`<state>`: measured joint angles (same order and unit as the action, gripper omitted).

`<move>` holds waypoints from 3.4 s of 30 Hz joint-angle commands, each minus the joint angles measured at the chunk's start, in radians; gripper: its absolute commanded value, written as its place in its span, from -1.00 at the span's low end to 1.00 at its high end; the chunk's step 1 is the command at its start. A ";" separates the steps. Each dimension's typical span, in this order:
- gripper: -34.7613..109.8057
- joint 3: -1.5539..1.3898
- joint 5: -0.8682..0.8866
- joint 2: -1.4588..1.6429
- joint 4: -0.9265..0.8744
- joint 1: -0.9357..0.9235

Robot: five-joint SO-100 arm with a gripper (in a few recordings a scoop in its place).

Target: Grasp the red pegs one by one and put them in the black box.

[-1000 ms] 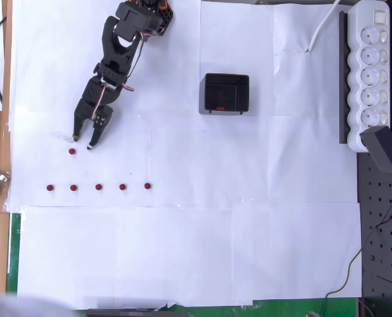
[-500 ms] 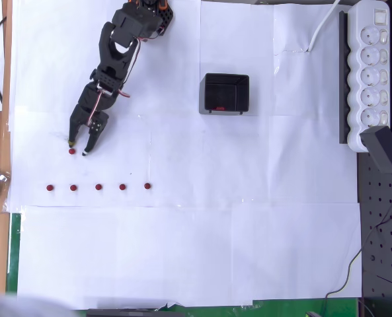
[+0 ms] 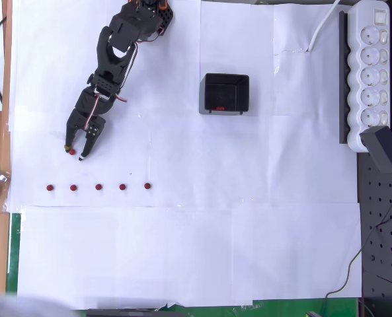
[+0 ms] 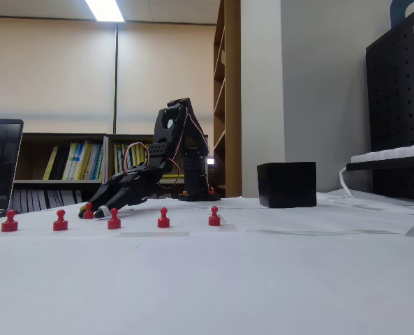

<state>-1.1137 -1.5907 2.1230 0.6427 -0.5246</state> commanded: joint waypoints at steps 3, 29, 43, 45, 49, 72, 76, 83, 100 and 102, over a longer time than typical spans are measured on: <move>-0.45 -0.015 -0.012 0.011 -0.044 -0.018; -0.52 -0.879 -0.451 -0.526 -2.249 0.643; -0.52 -1.172 -0.598 -0.465 -2.411 1.348; -0.52 -1.118 -0.611 -0.434 -2.411 1.378; -0.52 -1.069 -0.627 -0.342 -2.404 1.402; -0.19 -1.065 -0.515 -0.202 -2.387 1.292; -0.19 -1.123 -0.494 -0.328 -2.444 1.270; -0.19 -1.057 -0.373 -0.614 -2.428 1.134; -0.19 0.236 0.210 -0.871 -1.085 0.503; -0.19 0.291 0.169 -0.834 -0.922 0.522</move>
<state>-0.8621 -1.3975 1.2870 -0.6197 0.0015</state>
